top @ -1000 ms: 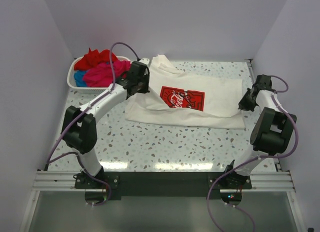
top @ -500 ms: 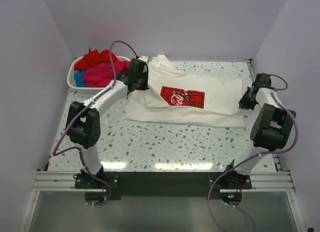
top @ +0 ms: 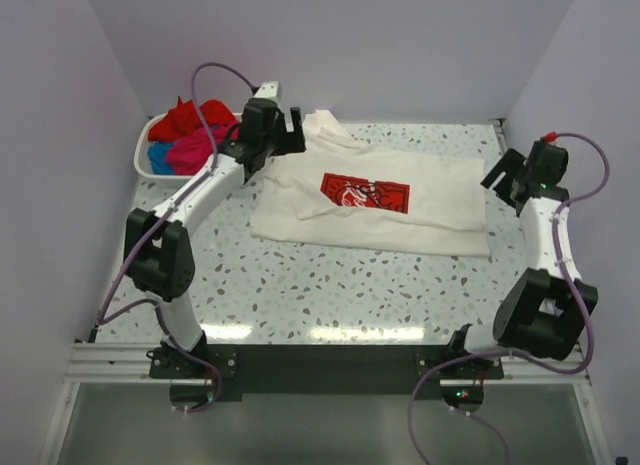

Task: Fold and stack the t-shirts
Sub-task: Fold the tshirt

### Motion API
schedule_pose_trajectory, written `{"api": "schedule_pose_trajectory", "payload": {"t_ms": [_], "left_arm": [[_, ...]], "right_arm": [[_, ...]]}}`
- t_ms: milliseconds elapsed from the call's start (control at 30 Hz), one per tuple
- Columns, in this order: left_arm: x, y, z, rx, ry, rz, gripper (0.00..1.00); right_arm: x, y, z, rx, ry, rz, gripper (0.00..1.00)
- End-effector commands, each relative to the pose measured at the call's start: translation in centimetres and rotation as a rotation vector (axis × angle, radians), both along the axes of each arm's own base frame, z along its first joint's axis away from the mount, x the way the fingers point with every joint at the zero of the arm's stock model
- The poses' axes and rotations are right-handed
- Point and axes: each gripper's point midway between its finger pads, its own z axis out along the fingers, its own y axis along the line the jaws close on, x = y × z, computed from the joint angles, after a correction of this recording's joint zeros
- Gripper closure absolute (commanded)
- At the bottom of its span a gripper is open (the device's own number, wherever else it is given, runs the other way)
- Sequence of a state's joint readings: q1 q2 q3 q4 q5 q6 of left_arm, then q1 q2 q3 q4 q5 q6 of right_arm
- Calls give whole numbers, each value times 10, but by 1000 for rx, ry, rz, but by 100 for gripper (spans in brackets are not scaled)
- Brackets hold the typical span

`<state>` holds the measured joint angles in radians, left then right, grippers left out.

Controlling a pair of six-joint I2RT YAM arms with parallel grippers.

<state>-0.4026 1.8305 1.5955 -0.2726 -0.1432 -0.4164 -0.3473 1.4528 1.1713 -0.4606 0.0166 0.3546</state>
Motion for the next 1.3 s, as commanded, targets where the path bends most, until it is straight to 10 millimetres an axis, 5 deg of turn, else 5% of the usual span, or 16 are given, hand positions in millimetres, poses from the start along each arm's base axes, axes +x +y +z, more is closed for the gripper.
{"api": "schedule_pose_trajectory", "payload": {"t_ms": [0,67,100,200,300,433,567,800,1267], "left_arm": [[-18,-10,28,-56,-92,-38,6],[-34,-25,14,-43,-72,-89,5],[-46,-28,-12,-25,-20,-111,5],[-76,-52,-47,-36,31,-196,4],[-101,-80,-70,-40,60,-265,4],[-119,-118,-86,-68,75,-341,4],[-133,-143,-97,-76,78,-387,4],[-143,-142,-131,-23,103,-365,3],[-161,-122,-172,35,170,-348,2]], "right_arm": [[-7,15,20,18,-117,32,21],[-9,31,15,74,-140,82,22],[-12,45,4,124,-133,129,23],[-14,67,-11,152,-116,189,25],[-17,95,-39,159,-41,261,25],[-16,124,-65,187,-1,336,26],[-15,130,-86,215,28,346,26],[-13,137,-110,244,105,383,27],[-9,133,-108,225,127,385,27]]}}
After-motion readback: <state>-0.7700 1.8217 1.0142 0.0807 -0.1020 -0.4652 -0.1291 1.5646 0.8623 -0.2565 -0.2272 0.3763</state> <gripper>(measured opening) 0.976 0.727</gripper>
